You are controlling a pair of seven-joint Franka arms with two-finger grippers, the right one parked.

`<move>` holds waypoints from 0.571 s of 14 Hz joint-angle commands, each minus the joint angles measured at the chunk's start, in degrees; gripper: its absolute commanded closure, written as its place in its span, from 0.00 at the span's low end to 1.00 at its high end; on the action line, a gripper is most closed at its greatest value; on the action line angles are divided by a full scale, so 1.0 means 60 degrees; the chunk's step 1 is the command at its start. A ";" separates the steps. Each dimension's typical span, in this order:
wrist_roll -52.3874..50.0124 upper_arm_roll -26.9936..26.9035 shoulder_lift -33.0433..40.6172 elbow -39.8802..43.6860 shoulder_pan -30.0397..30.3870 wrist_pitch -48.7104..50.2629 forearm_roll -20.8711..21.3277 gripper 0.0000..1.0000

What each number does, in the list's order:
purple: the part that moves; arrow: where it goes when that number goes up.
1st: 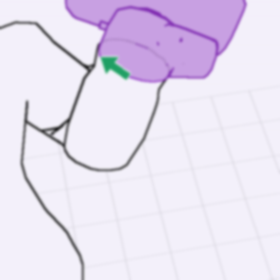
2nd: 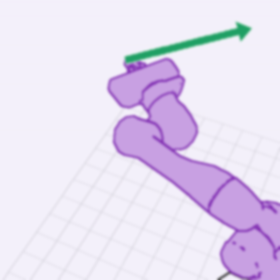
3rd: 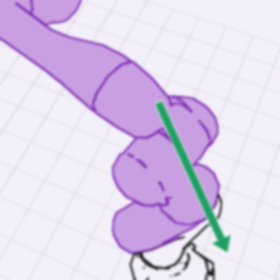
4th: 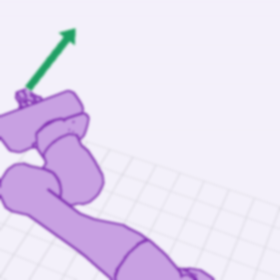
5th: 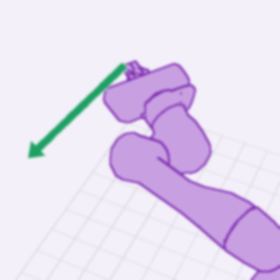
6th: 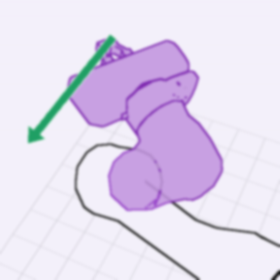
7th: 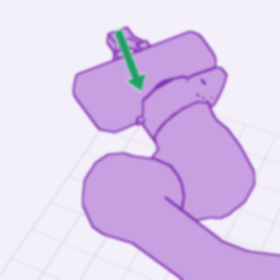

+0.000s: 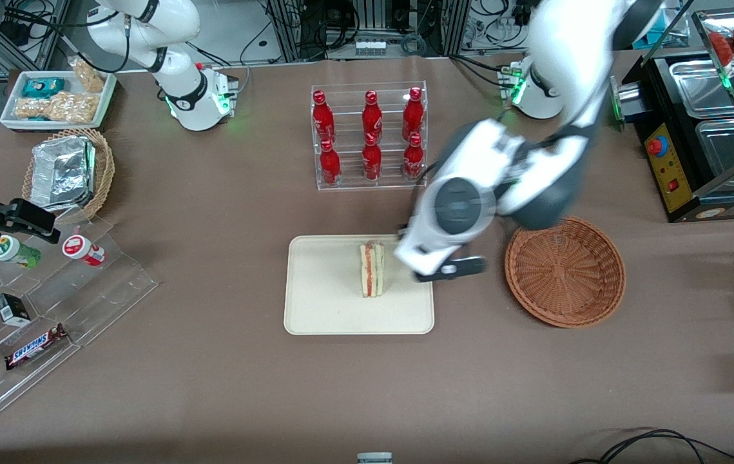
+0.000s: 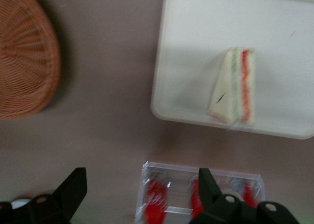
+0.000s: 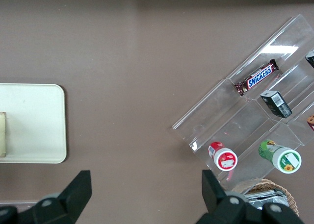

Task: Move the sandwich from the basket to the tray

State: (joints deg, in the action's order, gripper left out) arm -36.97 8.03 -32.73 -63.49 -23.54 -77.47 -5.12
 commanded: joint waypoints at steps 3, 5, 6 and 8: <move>0.2936 0.0068 0.2753 -0.2273 0.2295 0.2012 -0.0422 0.00; 0.3274 0.0039 0.4042 -0.4072 0.2661 0.1796 0.0219 0.00; 0.3726 0.0039 0.4513 -0.4676 0.2969 0.1605 0.0572 0.00; 0.4286 0.0039 0.5261 -0.5310 0.3598 0.1399 0.0853 0.00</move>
State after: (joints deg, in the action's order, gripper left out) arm -14.37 7.81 -8.64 -86.76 -5.09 -65.90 -1.66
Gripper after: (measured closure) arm 0.000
